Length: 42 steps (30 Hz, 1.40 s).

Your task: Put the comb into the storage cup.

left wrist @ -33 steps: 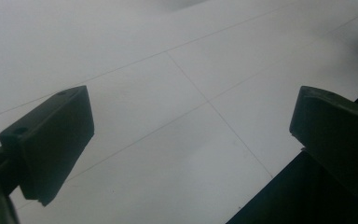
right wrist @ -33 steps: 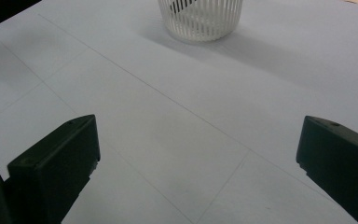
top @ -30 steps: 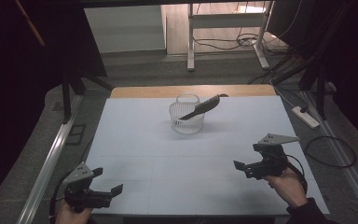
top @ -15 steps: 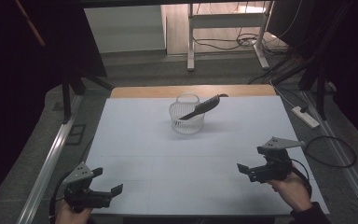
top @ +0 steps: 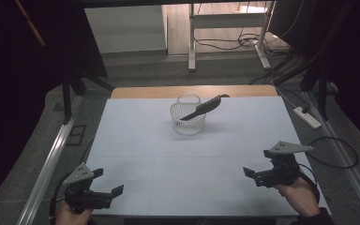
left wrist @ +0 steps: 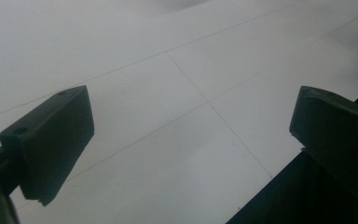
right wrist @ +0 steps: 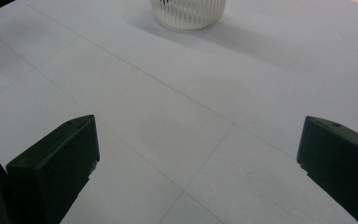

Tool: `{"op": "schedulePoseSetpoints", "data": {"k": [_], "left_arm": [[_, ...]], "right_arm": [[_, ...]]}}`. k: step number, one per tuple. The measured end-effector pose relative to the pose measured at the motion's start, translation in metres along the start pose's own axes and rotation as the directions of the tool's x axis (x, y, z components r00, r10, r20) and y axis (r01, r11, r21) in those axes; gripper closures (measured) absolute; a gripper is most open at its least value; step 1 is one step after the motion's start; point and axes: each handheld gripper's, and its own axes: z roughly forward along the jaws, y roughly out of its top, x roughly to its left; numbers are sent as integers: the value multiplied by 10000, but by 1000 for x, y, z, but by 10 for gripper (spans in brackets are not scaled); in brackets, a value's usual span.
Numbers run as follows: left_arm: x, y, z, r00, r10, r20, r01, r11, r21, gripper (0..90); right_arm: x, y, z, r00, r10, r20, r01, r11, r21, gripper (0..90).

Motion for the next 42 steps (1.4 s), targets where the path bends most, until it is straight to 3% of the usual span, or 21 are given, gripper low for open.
{"op": "schedulePoseSetpoints", "data": {"k": [42], "left_arm": [[0, 0, -1, 10000, -45, -30, 45, 9999, -102, 6]], "right_arm": [[-10, -27, -25, 9960, 443, 776, -458, 9988, 166, 0]]}}
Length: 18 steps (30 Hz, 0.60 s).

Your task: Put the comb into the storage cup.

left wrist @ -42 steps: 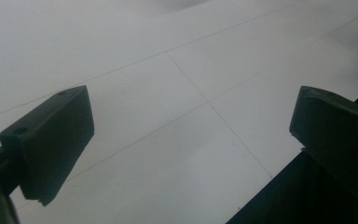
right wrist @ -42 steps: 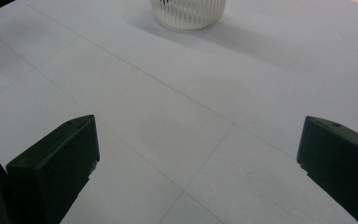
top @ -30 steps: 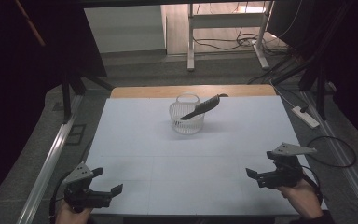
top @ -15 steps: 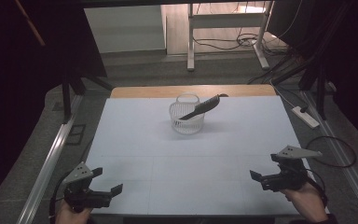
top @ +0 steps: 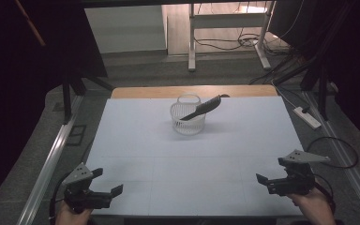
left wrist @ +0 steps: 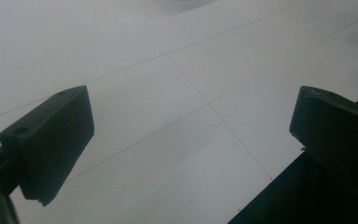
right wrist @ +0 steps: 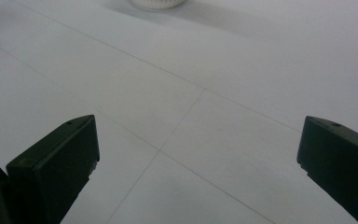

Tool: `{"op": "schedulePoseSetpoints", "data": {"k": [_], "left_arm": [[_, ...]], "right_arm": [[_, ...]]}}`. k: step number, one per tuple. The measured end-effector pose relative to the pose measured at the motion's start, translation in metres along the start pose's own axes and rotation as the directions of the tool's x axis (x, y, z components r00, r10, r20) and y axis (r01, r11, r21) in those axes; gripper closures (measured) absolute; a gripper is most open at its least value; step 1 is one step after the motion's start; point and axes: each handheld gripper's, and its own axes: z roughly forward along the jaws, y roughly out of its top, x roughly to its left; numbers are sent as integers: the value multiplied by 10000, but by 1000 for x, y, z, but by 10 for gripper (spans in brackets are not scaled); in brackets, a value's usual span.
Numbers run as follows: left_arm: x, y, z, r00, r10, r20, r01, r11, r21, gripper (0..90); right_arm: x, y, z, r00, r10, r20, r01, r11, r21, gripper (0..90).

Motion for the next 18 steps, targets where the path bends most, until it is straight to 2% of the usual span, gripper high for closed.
{"op": "schedulePoseSetpoints", "data": {"k": [18], "left_arm": [[1, -1, -2, 9997, 75, -230, -75, 10000, -22, 7]], "right_arm": [[-7, -12, -13, 9988, 276, 407, -278, 9996, 44, 0]]}}
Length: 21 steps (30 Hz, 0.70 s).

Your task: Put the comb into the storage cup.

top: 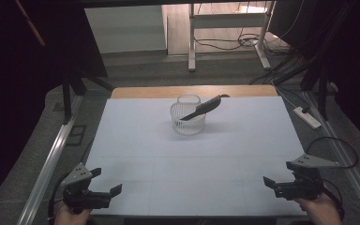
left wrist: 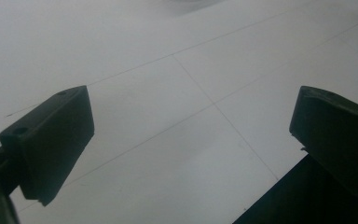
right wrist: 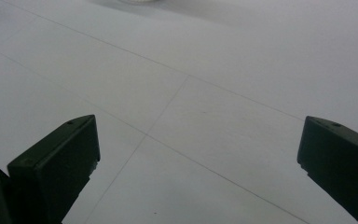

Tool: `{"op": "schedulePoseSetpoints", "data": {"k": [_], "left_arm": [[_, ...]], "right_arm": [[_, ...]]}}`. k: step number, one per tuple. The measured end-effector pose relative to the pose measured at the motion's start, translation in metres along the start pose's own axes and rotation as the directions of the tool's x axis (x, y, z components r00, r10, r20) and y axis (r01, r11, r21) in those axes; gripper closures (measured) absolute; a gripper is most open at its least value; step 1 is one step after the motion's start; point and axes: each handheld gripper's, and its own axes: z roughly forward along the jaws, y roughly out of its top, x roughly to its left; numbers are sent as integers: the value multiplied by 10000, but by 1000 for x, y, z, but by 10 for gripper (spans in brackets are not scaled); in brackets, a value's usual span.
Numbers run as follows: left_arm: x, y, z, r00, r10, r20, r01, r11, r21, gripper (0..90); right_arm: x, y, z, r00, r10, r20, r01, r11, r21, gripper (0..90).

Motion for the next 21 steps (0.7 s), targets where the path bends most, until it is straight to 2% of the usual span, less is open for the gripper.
{"op": "schedulePoseSetpoints", "data": {"k": [21], "left_arm": [[3, -3, -4, 9997, -33, -245, 31, 10000, -56, 7]], "right_arm": [[-4, -12, -8, 9990, 129, 437, -135, 9998, 142, 0]]}}
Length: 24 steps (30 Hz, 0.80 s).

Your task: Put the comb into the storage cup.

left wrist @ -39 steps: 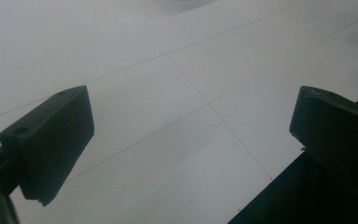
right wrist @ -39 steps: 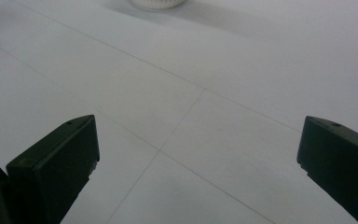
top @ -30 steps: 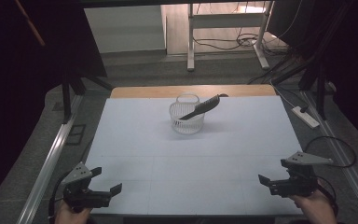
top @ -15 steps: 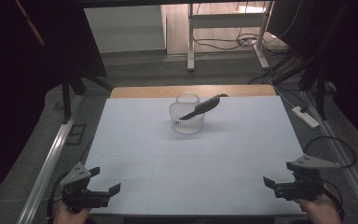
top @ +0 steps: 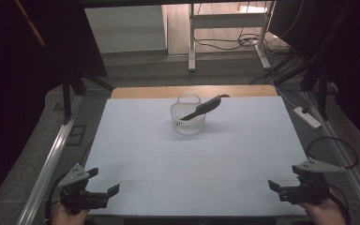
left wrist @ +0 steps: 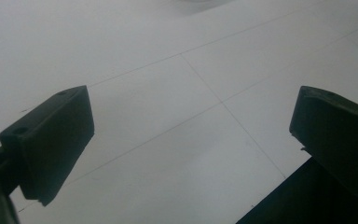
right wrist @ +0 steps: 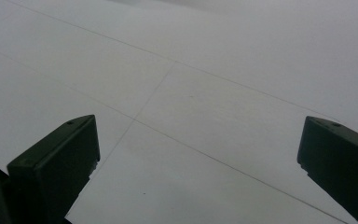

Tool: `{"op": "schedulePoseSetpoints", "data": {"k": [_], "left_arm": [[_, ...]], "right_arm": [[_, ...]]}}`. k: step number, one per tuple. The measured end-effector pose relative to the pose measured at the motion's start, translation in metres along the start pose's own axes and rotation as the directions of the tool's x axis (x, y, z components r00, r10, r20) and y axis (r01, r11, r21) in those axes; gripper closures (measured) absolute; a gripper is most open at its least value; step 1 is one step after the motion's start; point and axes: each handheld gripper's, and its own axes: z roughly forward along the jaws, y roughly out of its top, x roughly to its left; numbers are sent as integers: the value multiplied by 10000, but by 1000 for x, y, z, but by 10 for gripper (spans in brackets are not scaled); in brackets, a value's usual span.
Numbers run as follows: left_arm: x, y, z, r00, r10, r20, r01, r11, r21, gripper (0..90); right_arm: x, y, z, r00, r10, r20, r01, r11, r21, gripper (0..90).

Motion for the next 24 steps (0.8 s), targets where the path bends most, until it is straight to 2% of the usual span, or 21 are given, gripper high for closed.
{"op": "schedulePoseSetpoints", "data": {"k": [11, 24], "left_arm": [[-1, 0, 1, 10000, 54, -42, -54, 10000, 84, 7], [-2, 0, 2, 9999, 108, -116, -105, 9997, 225, 8]], "right_arm": [[-3, -5, -4, 9998, 62, 212, -63, 9999, 80, 0], [-1, -9, -3, 9979, -105, 642, 71, 9986, 520, 0]]}}
